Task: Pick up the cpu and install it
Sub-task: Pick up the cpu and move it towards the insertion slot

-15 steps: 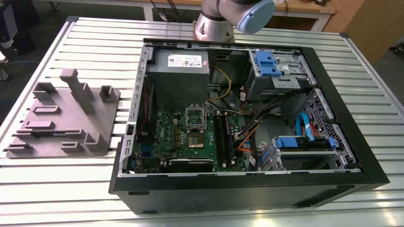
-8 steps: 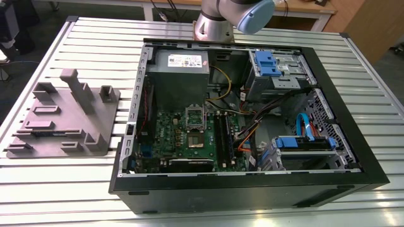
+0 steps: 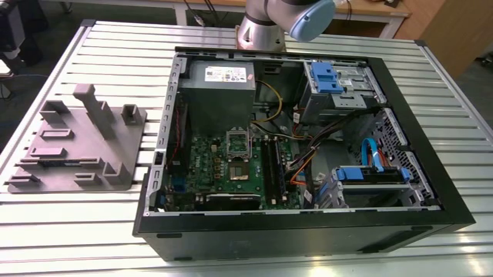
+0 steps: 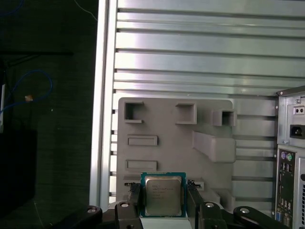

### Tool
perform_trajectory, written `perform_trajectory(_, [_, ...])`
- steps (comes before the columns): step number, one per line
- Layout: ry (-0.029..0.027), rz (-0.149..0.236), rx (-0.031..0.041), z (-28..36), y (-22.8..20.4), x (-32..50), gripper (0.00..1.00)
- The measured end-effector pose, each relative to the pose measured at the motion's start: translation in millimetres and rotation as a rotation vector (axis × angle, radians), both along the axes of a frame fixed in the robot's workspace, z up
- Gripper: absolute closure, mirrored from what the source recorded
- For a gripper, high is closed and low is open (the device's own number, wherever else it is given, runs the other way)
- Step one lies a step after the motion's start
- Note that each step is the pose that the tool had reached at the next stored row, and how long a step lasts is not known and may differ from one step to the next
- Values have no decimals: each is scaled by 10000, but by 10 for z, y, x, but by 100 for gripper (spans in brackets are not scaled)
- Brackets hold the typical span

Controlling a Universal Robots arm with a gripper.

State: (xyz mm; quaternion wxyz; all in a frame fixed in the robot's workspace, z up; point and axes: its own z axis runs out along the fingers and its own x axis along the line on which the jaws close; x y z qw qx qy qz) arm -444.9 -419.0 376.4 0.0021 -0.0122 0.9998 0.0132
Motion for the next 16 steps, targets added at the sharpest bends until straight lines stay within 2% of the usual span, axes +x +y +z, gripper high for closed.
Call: perform_trajectory(16, [0, 0, 0, 0, 0, 47, 53])
